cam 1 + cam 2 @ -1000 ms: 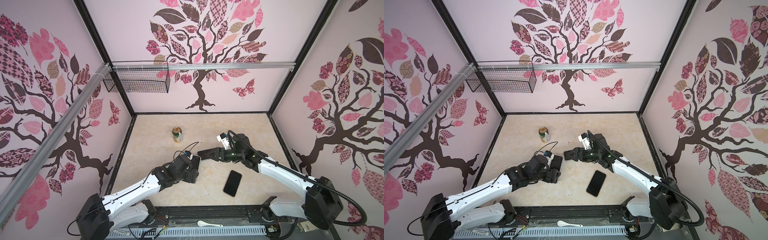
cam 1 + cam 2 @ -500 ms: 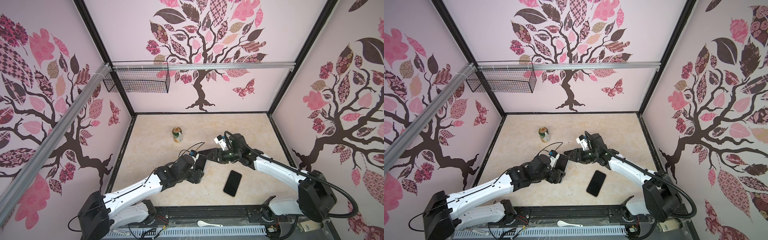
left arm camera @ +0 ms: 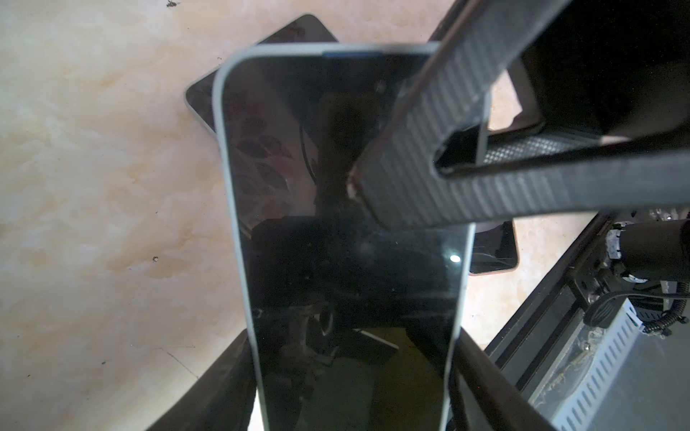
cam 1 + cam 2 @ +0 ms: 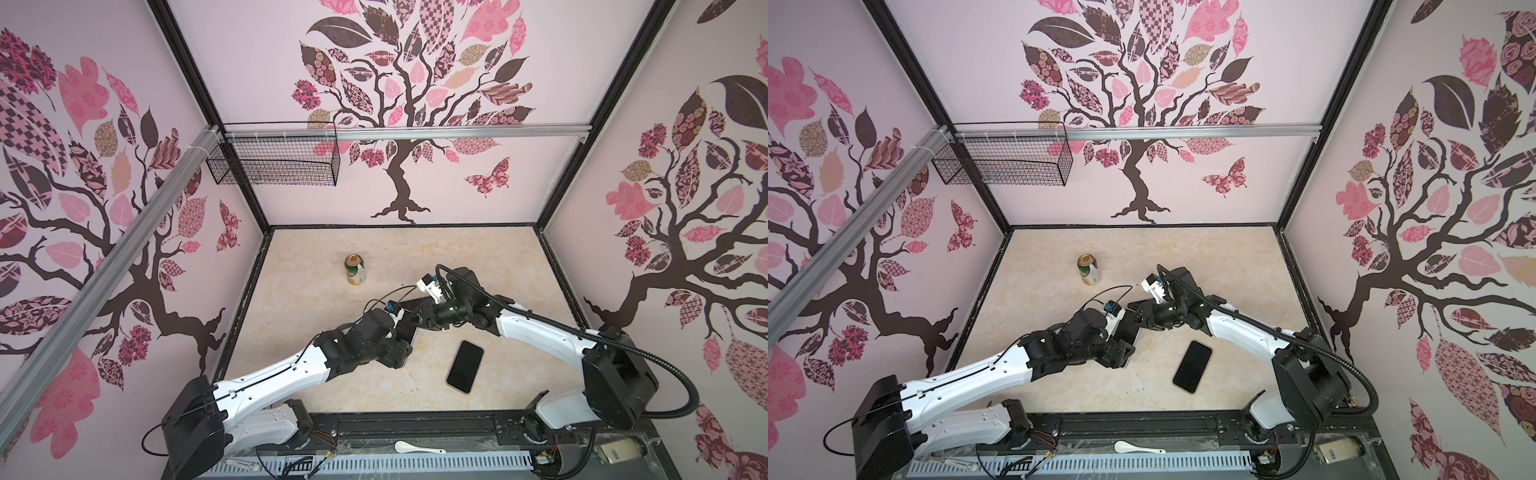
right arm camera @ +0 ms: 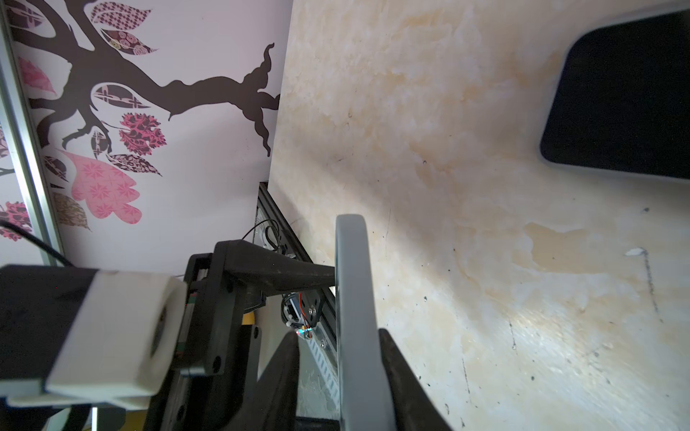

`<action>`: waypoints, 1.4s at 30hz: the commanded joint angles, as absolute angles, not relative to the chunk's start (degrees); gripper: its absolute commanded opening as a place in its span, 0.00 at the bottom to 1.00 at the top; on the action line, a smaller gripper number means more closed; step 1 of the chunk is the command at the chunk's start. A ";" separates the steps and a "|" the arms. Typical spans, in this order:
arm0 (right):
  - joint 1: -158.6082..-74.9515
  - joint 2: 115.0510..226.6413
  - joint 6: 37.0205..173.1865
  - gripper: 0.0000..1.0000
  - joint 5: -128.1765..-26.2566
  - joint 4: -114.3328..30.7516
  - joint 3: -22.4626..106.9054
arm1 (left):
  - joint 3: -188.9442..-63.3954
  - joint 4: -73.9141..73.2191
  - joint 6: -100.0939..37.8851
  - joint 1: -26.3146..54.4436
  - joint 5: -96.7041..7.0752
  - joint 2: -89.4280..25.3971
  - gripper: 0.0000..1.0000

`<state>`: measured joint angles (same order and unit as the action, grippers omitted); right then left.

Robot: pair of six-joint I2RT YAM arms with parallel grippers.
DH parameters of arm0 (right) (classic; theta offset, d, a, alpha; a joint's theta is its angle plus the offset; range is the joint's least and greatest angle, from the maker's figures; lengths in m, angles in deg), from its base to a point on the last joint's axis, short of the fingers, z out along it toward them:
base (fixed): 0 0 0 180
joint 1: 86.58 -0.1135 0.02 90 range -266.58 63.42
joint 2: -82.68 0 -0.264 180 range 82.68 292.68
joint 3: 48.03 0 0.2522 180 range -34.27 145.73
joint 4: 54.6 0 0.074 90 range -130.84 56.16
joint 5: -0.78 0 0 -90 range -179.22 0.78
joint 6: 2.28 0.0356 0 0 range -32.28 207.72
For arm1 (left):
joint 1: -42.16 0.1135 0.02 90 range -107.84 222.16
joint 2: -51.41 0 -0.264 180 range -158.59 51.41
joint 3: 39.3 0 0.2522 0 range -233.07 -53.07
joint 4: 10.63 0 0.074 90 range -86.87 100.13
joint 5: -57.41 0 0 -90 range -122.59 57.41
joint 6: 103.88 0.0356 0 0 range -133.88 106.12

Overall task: Take the phone out of the phone case
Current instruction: Pass the phone.

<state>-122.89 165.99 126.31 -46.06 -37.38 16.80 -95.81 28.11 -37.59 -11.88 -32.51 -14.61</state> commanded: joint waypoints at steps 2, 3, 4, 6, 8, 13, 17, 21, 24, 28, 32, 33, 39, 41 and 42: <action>-123.37 167.06 125.61 0.29 -45.42 -35.52 19.16 | -98.77 25.77 -36.51 -12.24 -32.62 -14.15 0.58; -123.40 167.00 125.52 0.28 -45.50 -35.63 19.13 | -98.69 25.77 -36.53 -12.24 -32.67 -14.06 0.58; -123.40 166.82 125.44 0.26 -45.66 -35.65 19.17 | -98.69 25.78 -36.47 -12.24 -32.61 -13.98 0.58; -123.36 166.46 125.36 0.21 -46.21 -35.66 19.17 | -98.91 25.89 -36.46 -12.25 -32.65 -13.95 0.59; -123.40 165.87 125.28 0.17 -46.81 -36.06 19.04 | -98.97 25.96 -36.53 -12.31 -32.60 -13.52 0.59; -123.31 161.88 124.64 0.03 -50.68 -36.98 18.64 | -99.47 25.28 -39.06 -12.27 -32.29 -10.76 0.81; -122.68 155.68 122.28 0.00 -58.65 -36.32 18.38 | -100.71 26.79 -42.75 -11.91 -30.95 -7.72 0.98; -120.32 148.81 118.80 0.00 -64.80 -37.10 16.95 | -101.75 27.51 -46.15 -11.46 -28.59 -3.85 0.98; -119.88 144.58 113.76 0.00 -68.42 -36.94 16.88 | -101.69 27.44 -47.23 -10.67 -24.85 -2.18 0.98; -119.72 140.13 112.61 0.00 -74.05 -40.55 13.67 | -103.39 29.41 -44.91 -10.05 -24.35 -2.25 0.98; -119.60 137.18 109.37 0.00 -74.79 -40.37 12.58 | -102.96 26.31 -45.93 -6.50 -31.24 -0.74 0.98; -119.57 136.51 107.88 0.00 -73.36 -40.39 12.48 | -102.89 25.71 -46.54 -5.17 -32.61 -0.47 0.98; -115.67 136.27 109.01 0.00 -61.23 -45.67 12.22 | -105.46 28.35 -47.64 -1.63 -35.41 0.07 0.98; -111.70 137.89 113.05 0.00 -51.40 -51.50 12.06 | -105.69 27.91 -48.30 -1.52 -36.47 0.66 0.97; -110.26 138.51 114.91 0.00 -47.81 -54.68 11.96 | -105.53 26.96 -47.78 -1.51 -37.89 1.12 0.96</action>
<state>-113.56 137.60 110.77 -61.36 -42.95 10.13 -103.39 28.15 -47.36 -1.71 -34.34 -0.29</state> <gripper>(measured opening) 0.154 0.967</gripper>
